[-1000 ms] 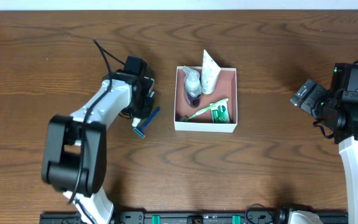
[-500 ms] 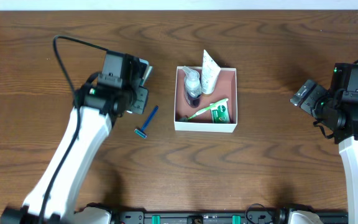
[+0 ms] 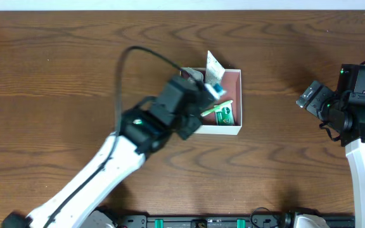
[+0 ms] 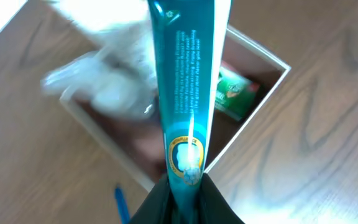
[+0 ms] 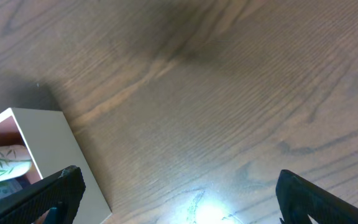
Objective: Pack container
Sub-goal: 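Place the toothpaste tube into the box and open the gripper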
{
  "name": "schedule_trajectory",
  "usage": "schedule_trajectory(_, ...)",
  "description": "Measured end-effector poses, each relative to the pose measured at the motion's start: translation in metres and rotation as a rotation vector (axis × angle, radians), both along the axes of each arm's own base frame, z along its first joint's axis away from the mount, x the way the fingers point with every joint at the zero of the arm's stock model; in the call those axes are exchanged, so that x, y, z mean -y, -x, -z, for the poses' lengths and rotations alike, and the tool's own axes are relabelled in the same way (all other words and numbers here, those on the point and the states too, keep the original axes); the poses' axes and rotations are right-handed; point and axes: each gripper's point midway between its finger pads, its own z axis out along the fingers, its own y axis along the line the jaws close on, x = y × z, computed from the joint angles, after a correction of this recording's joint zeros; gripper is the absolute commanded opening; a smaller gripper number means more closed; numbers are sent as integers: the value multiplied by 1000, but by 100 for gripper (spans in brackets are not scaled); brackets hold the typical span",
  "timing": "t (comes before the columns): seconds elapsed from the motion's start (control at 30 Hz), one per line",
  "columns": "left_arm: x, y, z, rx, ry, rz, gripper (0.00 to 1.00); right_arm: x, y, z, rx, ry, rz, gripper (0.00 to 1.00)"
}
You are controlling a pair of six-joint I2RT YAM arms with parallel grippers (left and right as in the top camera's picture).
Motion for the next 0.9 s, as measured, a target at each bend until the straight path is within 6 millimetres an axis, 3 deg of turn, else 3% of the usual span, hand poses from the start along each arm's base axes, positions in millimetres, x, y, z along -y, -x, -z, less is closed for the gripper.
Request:
schedule_trajectory(0.13,25,-13,32,15,-58,92,13,0,0,0,0,0,0,99)
schedule_trajectory(0.17,30,-17,42,14,-75,111,17,0,0,0,0,0,0,99)
schedule_trajectory(0.2,33,-20,52,13,-93,129,32,0,0,0,0,0,0,99)
schedule_trajectory(0.23,37,-24,62,12,-109,145,41,0,0,0,0,0,0,99)
schedule_trajectory(0.33,44,-32,81,13,-129,166,50,0,0,0,0,0,0,99)
schedule_trajectory(0.43,46,-34,87,17,-139,180,52,0,0,0,0,0,0,99)
schedule_trajectory(0.6,35,-24,77,-2,-157,173,52,0,0,0,0,0,0,99)
schedule_trajectory(0.7,19,-16,55,14,-169,146,52,0,0,0,0,0,0,99)
schedule_trajectory(0.9,-46,-10,6,40,-173,-65,54,0,0,0,0,0,1,99)
